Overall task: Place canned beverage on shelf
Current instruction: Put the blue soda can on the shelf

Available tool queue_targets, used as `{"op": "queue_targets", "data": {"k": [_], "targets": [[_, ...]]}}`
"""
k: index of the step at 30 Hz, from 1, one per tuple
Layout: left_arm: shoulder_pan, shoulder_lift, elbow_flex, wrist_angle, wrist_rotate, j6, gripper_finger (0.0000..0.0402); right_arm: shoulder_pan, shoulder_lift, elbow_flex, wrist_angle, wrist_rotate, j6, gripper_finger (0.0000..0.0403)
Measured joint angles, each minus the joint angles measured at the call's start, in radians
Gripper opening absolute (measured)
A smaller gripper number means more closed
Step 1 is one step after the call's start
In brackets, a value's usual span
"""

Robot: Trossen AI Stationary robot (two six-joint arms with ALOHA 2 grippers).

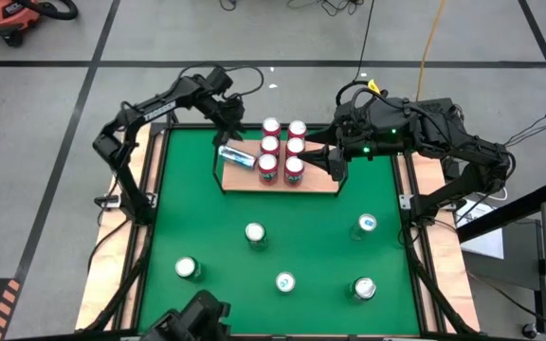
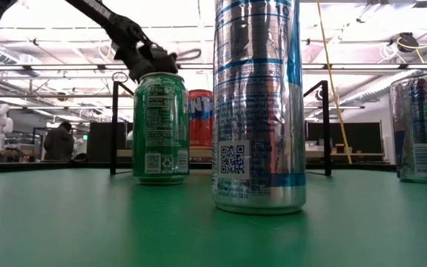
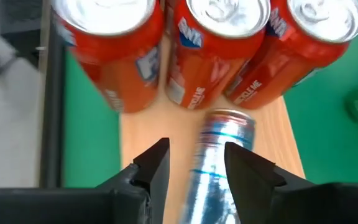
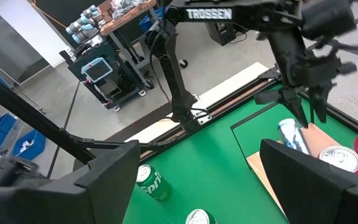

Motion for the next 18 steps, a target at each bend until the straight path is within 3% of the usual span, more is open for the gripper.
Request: {"op": "queue_targets", "data": {"k": [5,10,18], "targets": [[-0.014,-0.098,0.05,-0.014,-0.116,-0.071,0.0144,0.0,0.0,0.0,0.0,0.0,-0.004,0.0322],[-0.018,-0.228,0.067,-0.079,-0.268,-0.262,0.0144,0.0,0.0,0.0,0.0,0.0,-0.014,0.0322],[0.014,-0.433,-0.014,-0.245,-0.267,-0.372,0.0144,0.0,0.0,0.0,0.0,0.0,-0.045,0.0322]]}}
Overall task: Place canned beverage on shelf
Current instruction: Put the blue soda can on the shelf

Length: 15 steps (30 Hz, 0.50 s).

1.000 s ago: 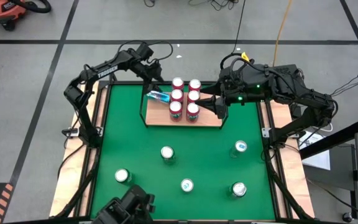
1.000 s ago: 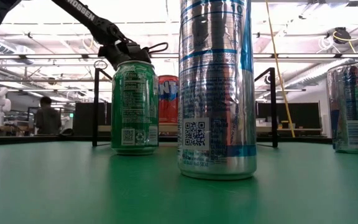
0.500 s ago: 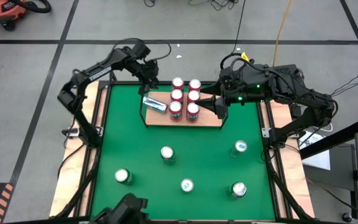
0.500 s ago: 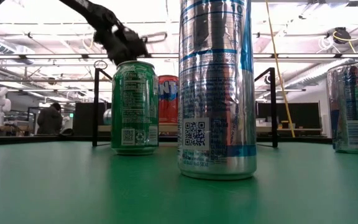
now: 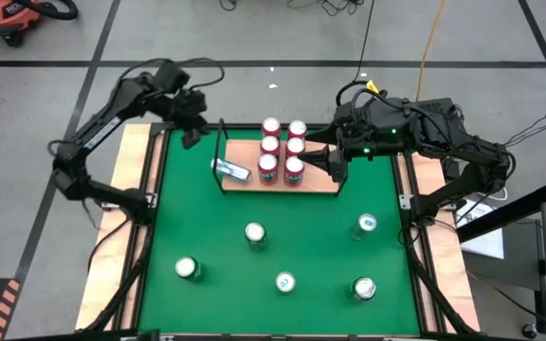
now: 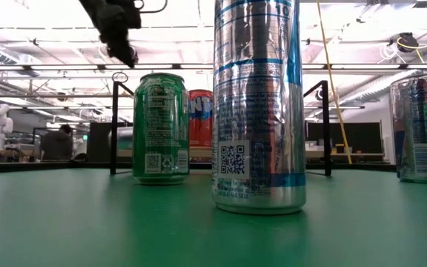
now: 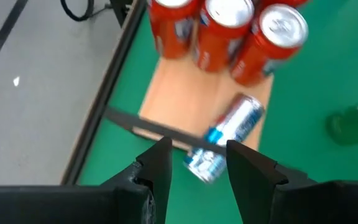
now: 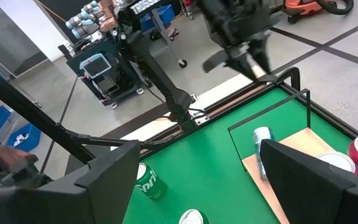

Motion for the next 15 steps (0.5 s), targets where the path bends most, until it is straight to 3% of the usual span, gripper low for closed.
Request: {"op": "queue_targets", "data": {"k": [9,15], "targets": [[0.002,-0.174,-0.337,0.009,-0.049,-0.033,0.0144,0.0,0.0,0.0,-0.008,0.0,-0.012,0.0322],[-0.004,-0.232,-0.506,0.13,0.018,-0.022,0.0145,0.003,0.0,0.0,-0.008,0.0,-0.01,0.0322]]}}
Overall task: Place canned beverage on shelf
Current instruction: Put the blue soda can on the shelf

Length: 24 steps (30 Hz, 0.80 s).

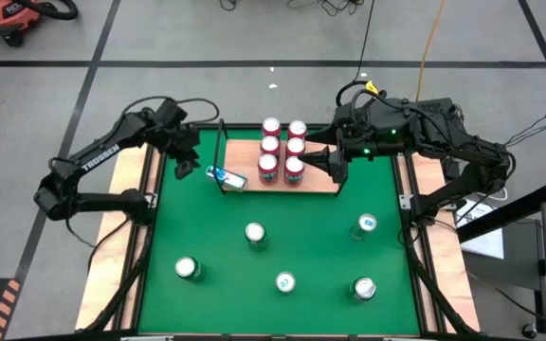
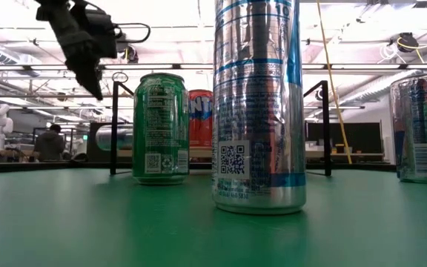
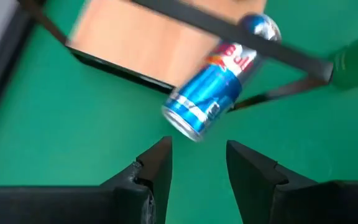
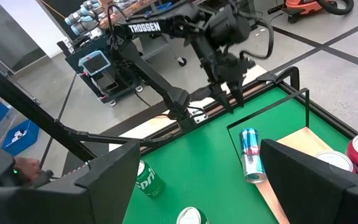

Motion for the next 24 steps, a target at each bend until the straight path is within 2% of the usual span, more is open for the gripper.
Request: {"op": "queue_targets", "data": {"k": [4,8,11,15,18,24], "targets": [[-0.001,-0.008,-0.08,0.074,0.058,0.07,0.0172,0.0,0.0,0.0,0.0,0.0,0.0,0.0322],[-0.001,-0.007,-0.134,0.156,0.079,0.084,0.0234,0.0,0.0,0.0,-0.001,-0.012,0.008,0.0322],[-0.001,-0.007,-0.158,0.16,0.084,0.164,0.0285,0.0,0.0,0.0,-0.005,-0.026,0.01,0.0322],[-0.011,-0.007,-0.184,0.208,0.084,0.231,0.033,0.0,0.0,0.0,-0.027,-0.027,0.016,0.0322],[-0.019,-0.007,-0.211,0.271,0.085,0.235,0.0345,0.0,0.0,0.0,-0.033,-0.027,0.016,0.0322],[-0.066,0.01,-0.244,0.305,0.084,0.28,0.0348,0.0,0.0,0.0,-0.032,-0.027,0.016,0.0322]]}}
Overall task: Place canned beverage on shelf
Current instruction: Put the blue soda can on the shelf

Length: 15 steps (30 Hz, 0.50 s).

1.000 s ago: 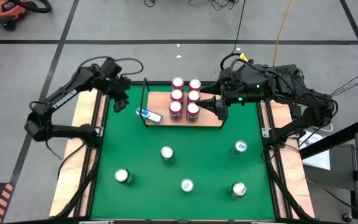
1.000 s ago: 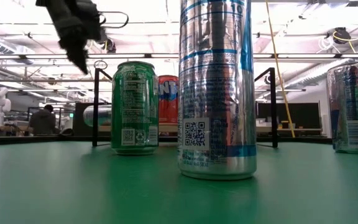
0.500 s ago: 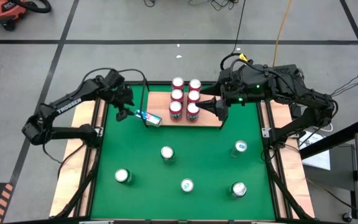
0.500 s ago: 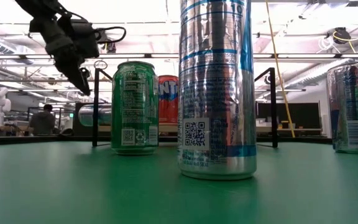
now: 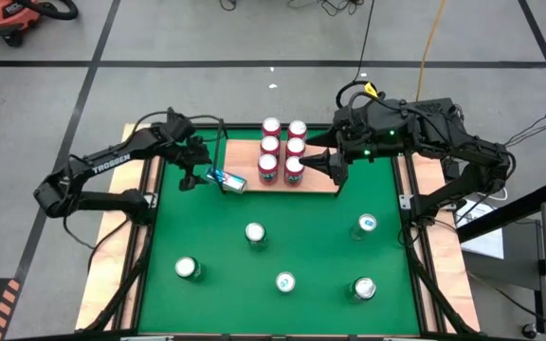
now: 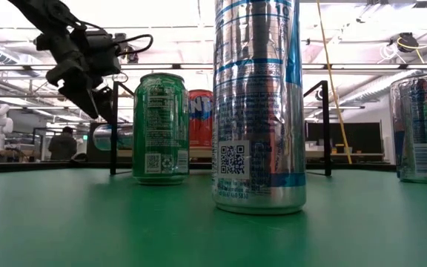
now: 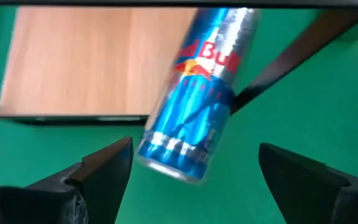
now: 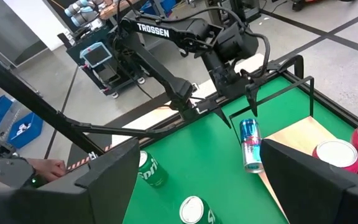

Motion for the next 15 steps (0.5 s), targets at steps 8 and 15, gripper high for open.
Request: {"op": "queue_targets", "data": {"k": [8,15], "targets": [[-0.061,0.008,-0.049,0.131,-0.106,0.025,0.0348,0.0,0.0,0.0,0.0,0.0,0.008,0.0322],[-0.076,0.058,-0.052,0.121,-0.12,0.059,0.0348,0.0,0.0,0.0,0.0,-0.026,0.019,0.0322]]}}
